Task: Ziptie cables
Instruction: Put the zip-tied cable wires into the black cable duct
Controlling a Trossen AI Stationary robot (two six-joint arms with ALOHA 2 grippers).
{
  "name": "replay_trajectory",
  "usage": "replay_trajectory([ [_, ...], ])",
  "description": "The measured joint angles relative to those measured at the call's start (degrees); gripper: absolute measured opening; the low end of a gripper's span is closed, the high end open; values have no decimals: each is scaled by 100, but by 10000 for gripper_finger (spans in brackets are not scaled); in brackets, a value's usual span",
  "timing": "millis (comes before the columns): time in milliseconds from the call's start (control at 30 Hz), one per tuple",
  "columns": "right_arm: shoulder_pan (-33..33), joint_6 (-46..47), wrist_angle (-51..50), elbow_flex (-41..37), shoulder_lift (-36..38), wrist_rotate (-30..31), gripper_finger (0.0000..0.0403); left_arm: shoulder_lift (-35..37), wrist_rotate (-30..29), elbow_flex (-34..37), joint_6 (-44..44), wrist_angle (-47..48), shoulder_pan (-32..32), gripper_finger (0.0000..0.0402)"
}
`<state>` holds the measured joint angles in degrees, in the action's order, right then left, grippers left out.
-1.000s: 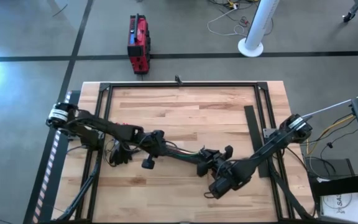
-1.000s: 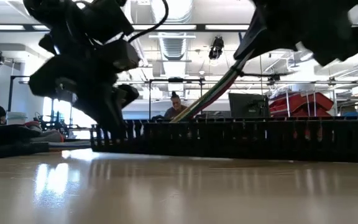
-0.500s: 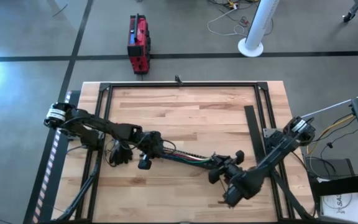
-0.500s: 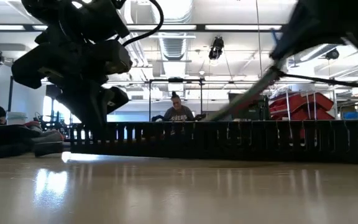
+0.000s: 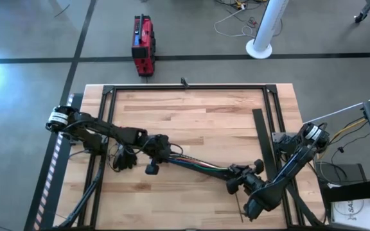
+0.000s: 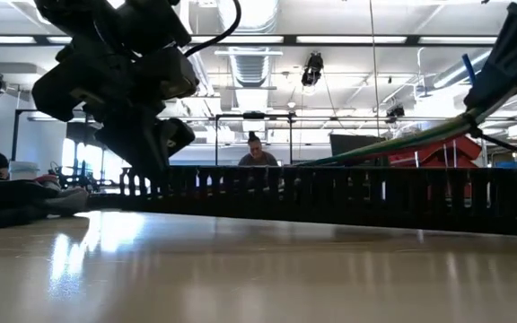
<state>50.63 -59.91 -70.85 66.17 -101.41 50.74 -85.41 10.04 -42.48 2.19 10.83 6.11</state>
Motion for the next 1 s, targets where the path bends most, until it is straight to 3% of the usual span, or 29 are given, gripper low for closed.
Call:
replay_trajectory([
  [200,-26,-75,696,-24,0,-102,4,0,1,13,-187,-74,-7,3],
  [333,-24,-19,876,-22,0,-698,23,0,-41,22,-185,-138,-13,5],
  [467,-26,396,882,-22,0,-1354,58,-2,-51,24,-198,-168,-16,5],
  [700,-26,953,883,-6,35,-1377,146,-2,-198,28,-301,-196,-17,22],
  [867,-10,2052,785,198,113,-1213,201,-2,-216,28,-343,-229,-17,41],
  [1000,34,3751,753,477,162,-1146,224,-2,-215,28,-437,-231,-17,55],
])
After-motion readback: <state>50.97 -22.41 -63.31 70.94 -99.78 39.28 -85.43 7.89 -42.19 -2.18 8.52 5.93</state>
